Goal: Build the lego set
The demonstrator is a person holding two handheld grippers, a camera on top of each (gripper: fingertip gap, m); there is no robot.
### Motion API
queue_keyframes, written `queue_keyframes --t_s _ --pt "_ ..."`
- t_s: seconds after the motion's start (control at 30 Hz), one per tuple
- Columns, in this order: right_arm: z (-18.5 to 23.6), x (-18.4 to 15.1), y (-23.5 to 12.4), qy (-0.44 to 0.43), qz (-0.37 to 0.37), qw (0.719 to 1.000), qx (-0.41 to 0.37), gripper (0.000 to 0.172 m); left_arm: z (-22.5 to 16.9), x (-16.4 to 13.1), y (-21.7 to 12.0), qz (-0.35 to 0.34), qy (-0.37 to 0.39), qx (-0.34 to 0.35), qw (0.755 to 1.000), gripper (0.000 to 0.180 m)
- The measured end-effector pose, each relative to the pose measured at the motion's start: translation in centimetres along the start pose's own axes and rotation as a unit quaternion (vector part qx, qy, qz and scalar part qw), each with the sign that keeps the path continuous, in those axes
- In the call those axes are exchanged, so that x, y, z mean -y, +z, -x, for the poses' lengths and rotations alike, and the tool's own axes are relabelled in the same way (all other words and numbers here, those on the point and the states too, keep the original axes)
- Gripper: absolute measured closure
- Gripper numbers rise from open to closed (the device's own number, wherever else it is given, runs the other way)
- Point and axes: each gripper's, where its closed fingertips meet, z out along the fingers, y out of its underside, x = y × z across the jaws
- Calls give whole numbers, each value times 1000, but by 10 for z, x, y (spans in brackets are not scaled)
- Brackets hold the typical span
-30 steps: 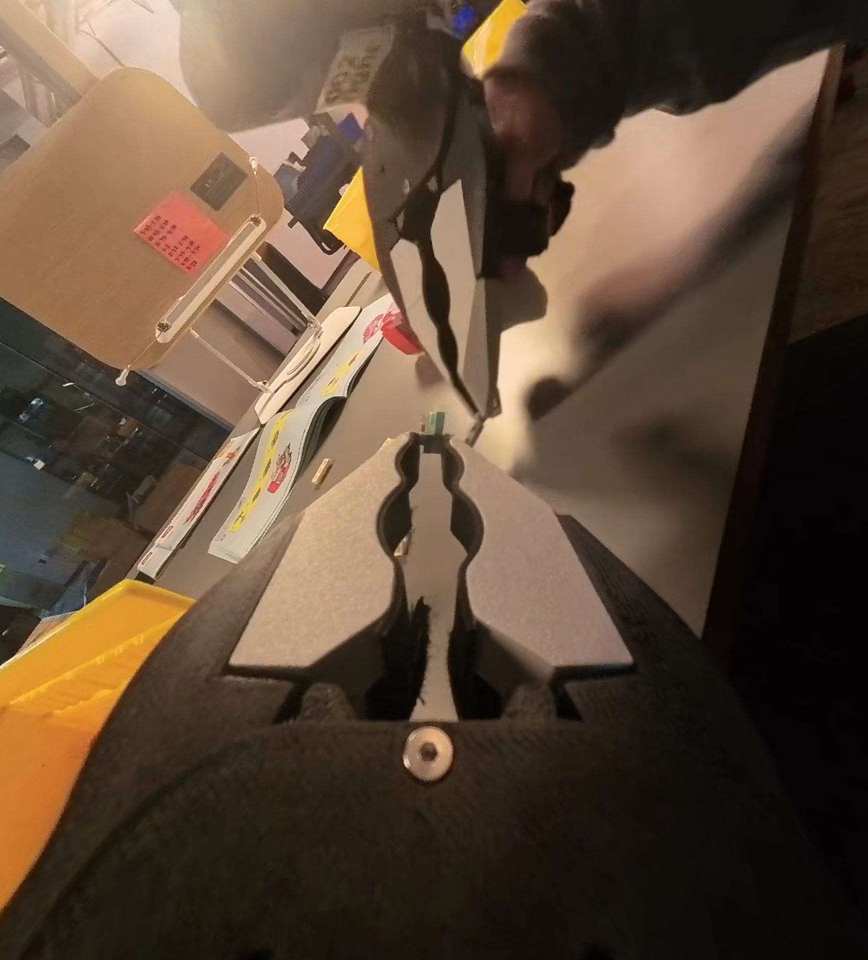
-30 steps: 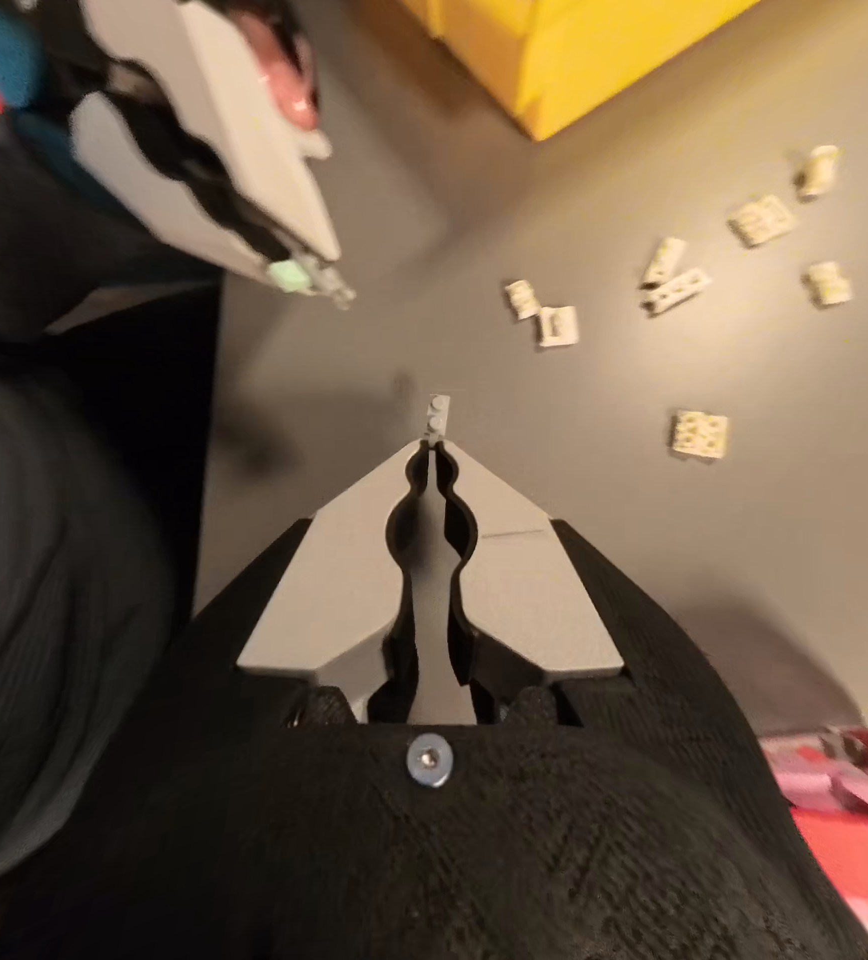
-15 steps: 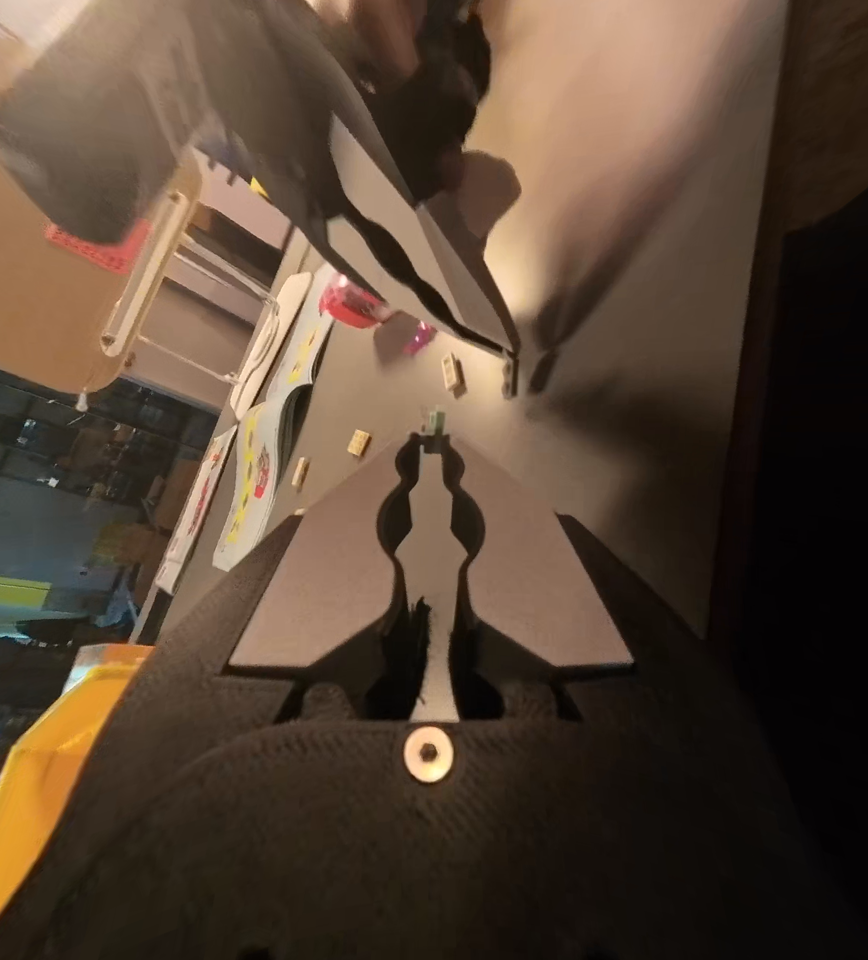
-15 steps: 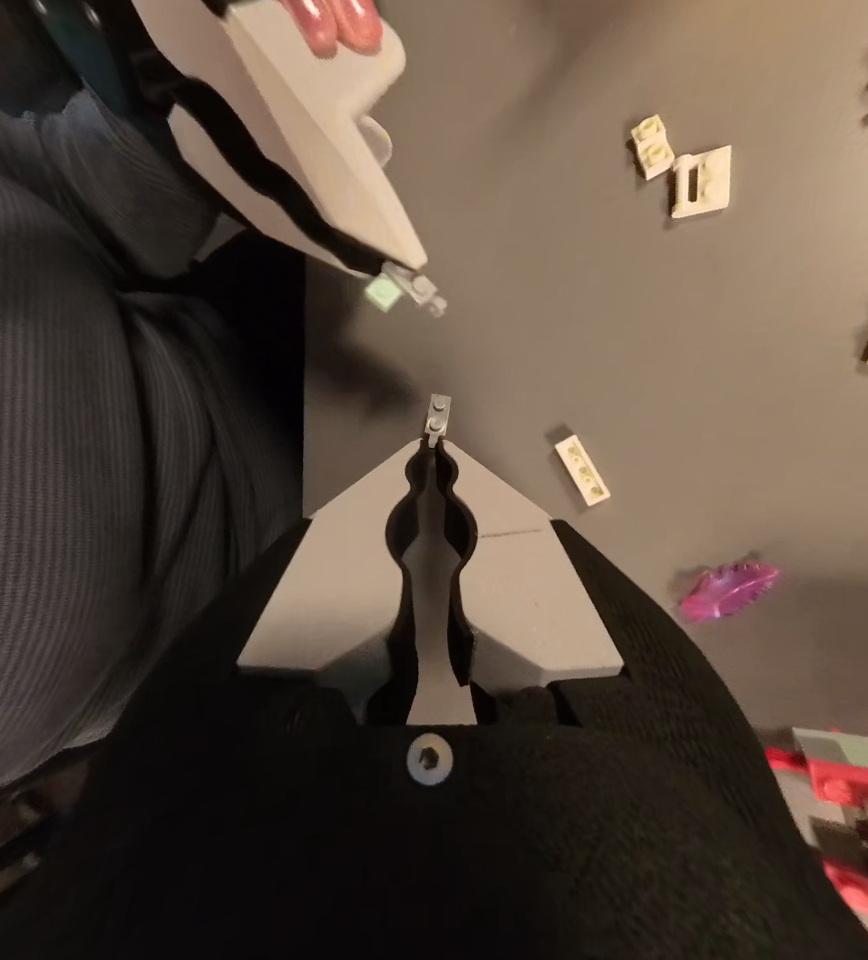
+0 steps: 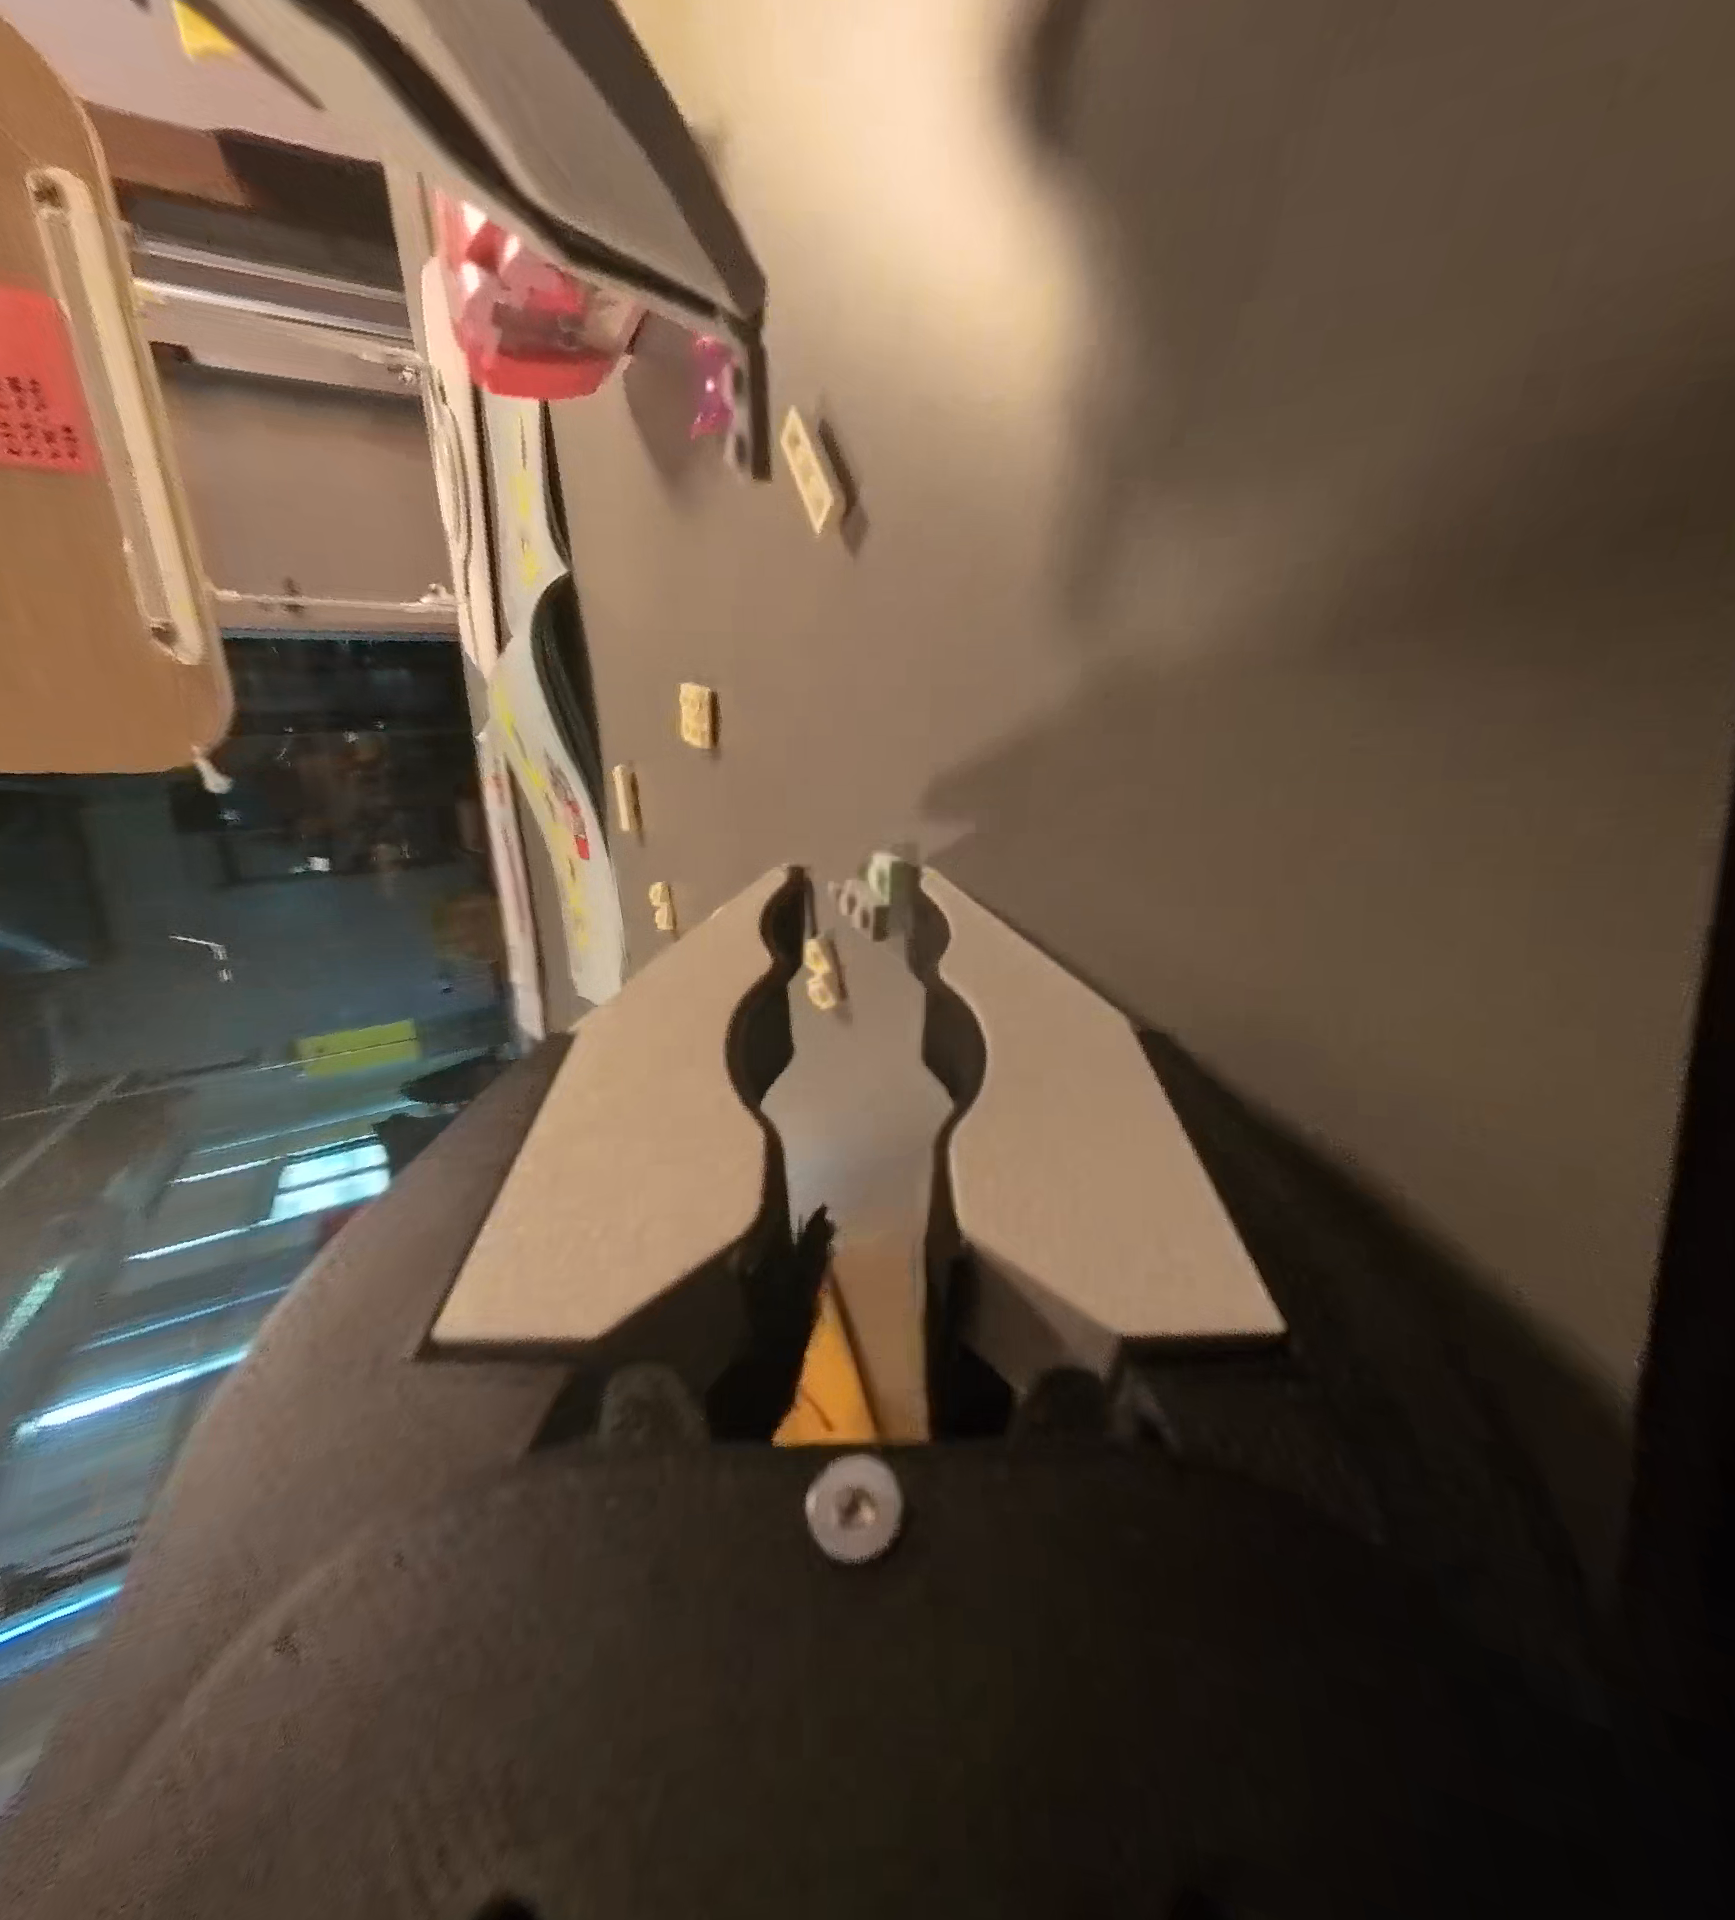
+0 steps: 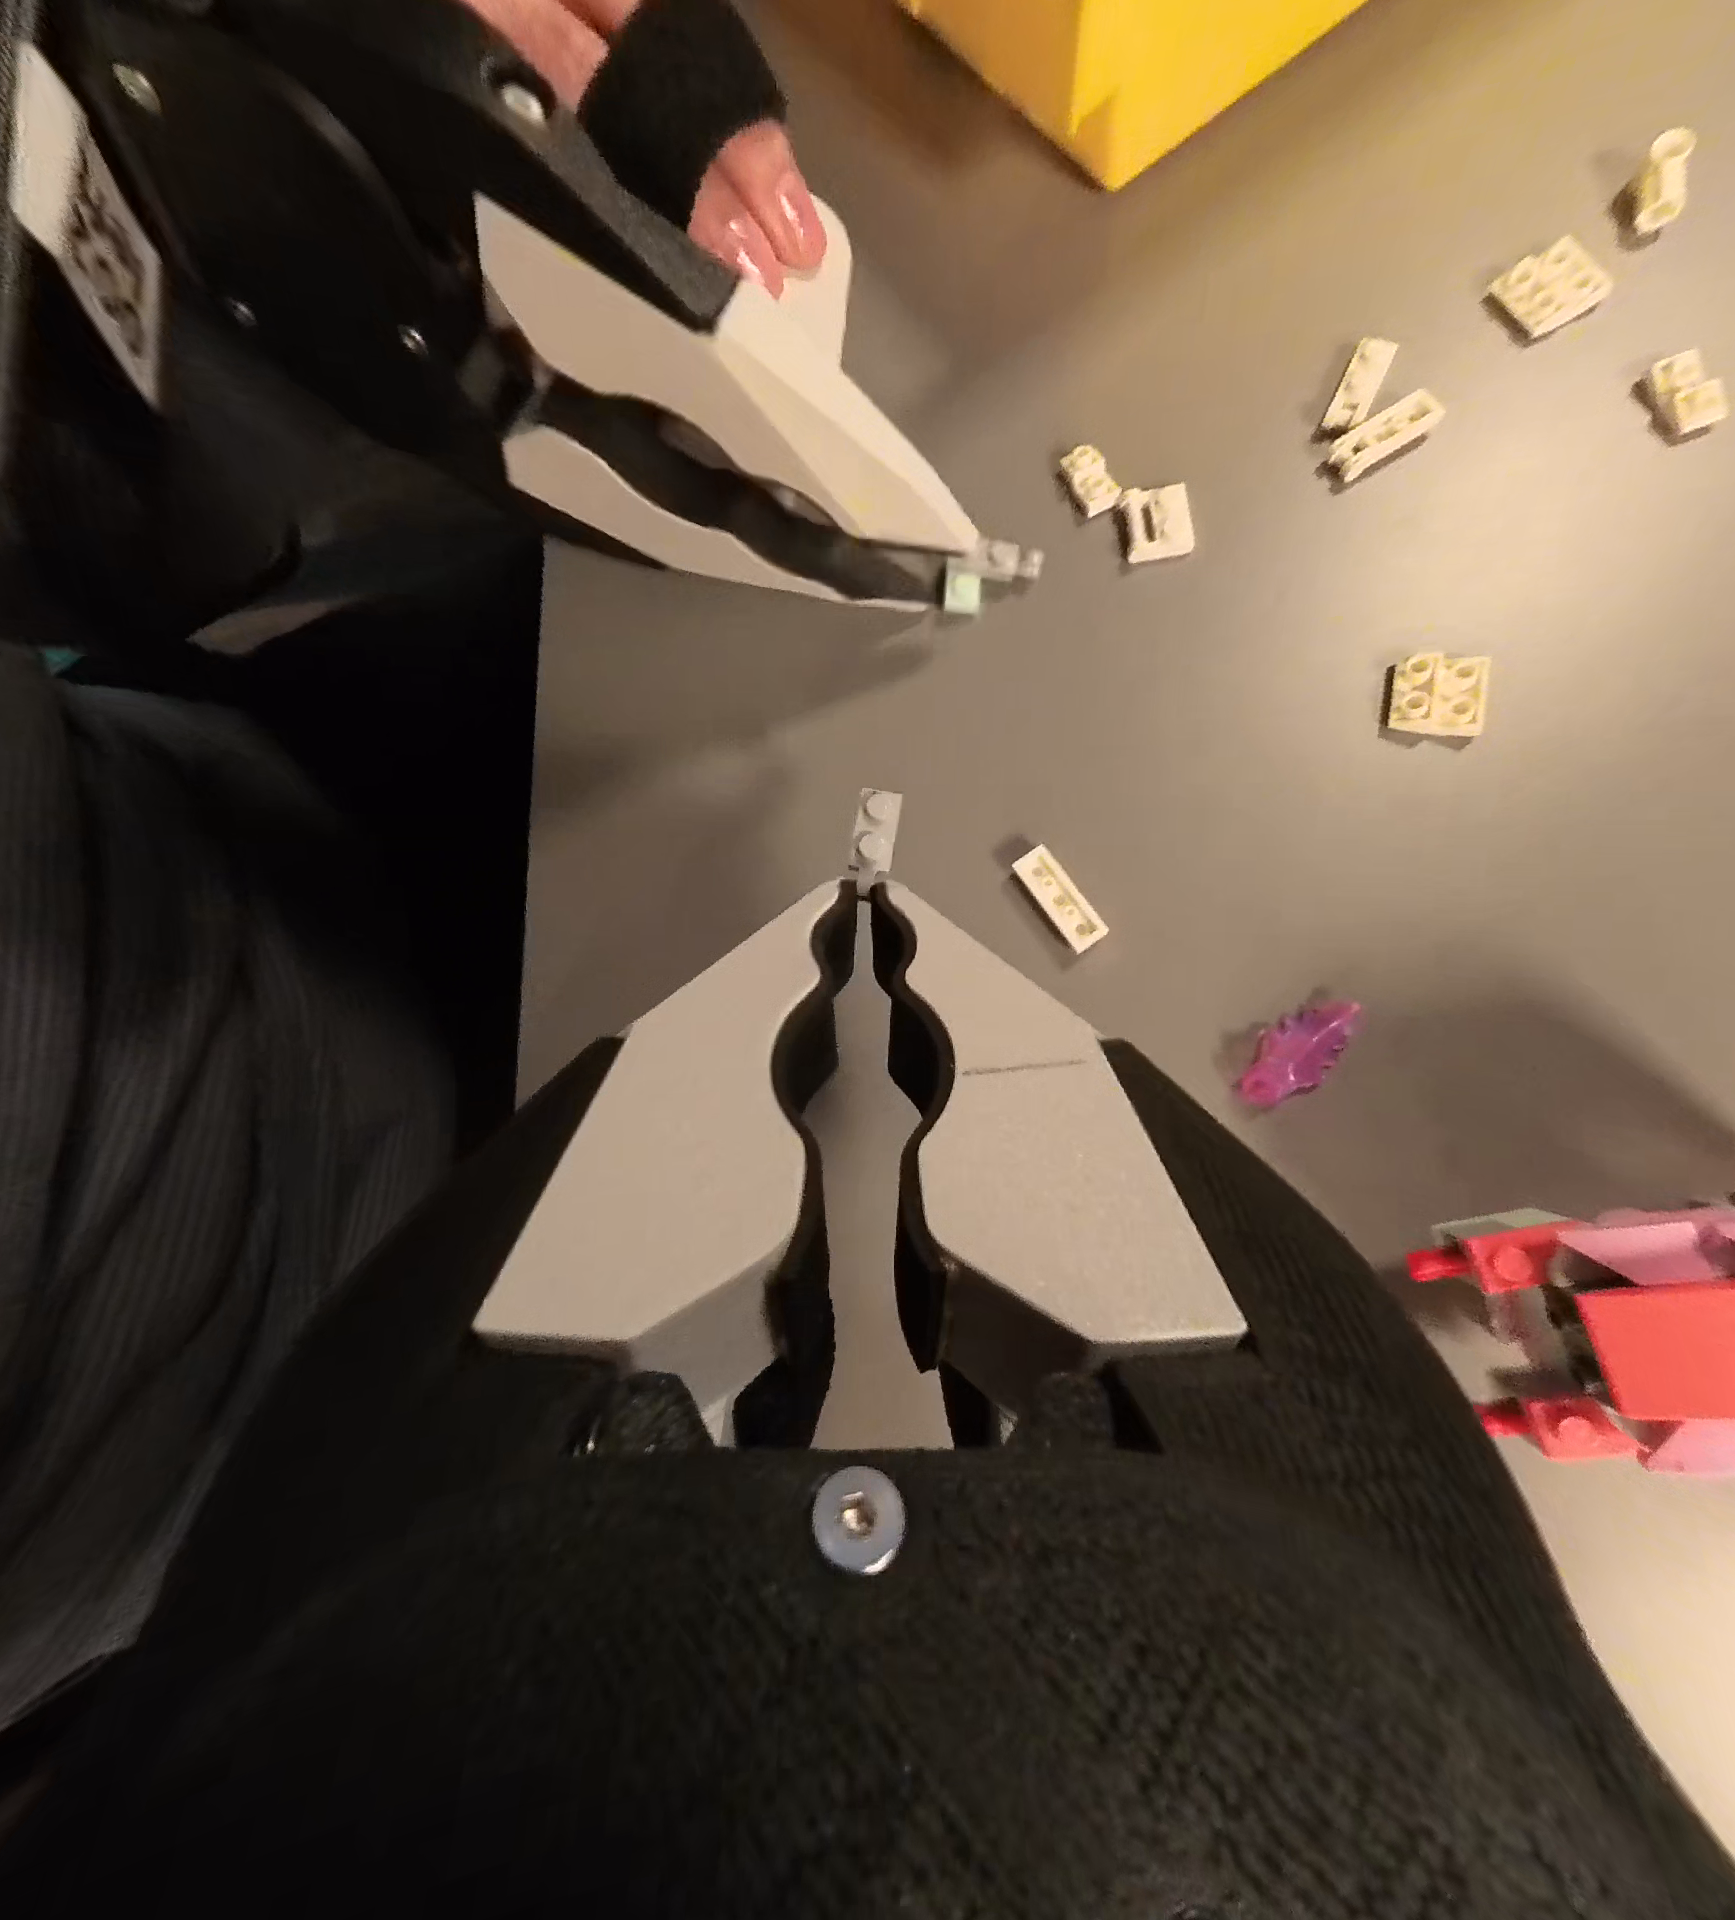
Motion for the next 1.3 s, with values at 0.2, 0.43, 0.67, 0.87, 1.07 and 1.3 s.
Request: queue_keyframes --t_s 0.2,0.43,0.67,0.87,1.07,1.3 --pt "-1 12 1 -15 -29 999 10 171 10 4 -20 -66 -164 -48 983 136" --pt "35 25 -1 -24 -66 984 162 171 28 62 -46 -242 -269 -66 930 151" --pt "42 21 -9 0 -65 969 237 171 20 81 -41 -222 -195 -49 954 173" --pt "23 22 -10 -85 -100 981 145 146 8 80 -24 -185 -338 -157 909 176" --pt "28 5 1 -260 -42 963 52 165 3 90 -21 -195 -430 -250 845 176" --pt "16 -2 1 -231 -29 972 44 169 1 75 -15 -148 -446 -221 855 168"
